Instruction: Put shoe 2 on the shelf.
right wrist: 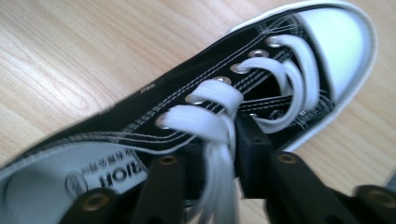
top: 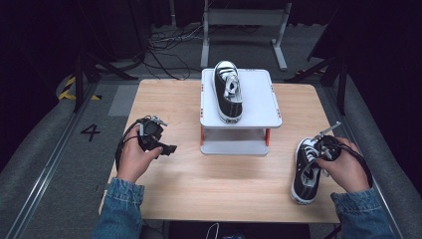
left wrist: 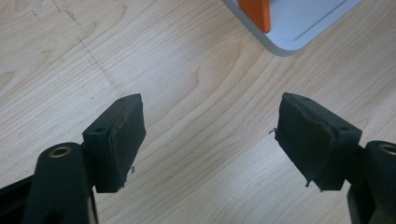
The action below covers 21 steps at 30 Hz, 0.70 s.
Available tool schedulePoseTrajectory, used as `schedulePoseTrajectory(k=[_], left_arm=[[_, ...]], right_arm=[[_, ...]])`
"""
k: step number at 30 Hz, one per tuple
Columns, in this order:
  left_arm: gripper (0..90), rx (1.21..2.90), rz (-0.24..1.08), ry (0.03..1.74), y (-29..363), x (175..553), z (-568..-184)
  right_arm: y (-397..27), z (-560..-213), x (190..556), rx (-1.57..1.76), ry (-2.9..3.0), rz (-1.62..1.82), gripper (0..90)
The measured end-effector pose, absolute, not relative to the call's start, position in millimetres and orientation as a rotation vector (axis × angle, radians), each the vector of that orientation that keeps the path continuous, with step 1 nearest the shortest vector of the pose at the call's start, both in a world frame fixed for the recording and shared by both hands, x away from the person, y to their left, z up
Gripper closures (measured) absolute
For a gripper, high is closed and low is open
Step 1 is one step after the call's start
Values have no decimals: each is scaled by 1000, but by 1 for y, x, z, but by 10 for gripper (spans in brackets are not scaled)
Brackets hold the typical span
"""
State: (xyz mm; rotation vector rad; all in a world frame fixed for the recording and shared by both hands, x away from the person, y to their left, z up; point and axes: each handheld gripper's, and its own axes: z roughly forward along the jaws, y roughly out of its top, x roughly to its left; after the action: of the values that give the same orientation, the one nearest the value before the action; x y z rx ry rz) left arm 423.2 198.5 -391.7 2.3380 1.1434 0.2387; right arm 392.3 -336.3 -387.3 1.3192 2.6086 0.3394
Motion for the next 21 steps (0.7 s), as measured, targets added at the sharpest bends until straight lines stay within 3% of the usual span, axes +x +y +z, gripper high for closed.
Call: schedulePoseTrajectory(k=[7, 13, 21], left_arm=[[244, 2329, 251, 1161, 206, 418, -390], [245, 2321, 257, 1187, 214, 411, -391], [247, 2310, 262, 1201, 222, 406, -390]], right_arm=[[-339, -354, 399, 1280, 2549, 452, 794], [-323, -296, 409, 1214, 2471, 504, 792], [-311, -248, 425, 1169, 2431, 503, 792]])
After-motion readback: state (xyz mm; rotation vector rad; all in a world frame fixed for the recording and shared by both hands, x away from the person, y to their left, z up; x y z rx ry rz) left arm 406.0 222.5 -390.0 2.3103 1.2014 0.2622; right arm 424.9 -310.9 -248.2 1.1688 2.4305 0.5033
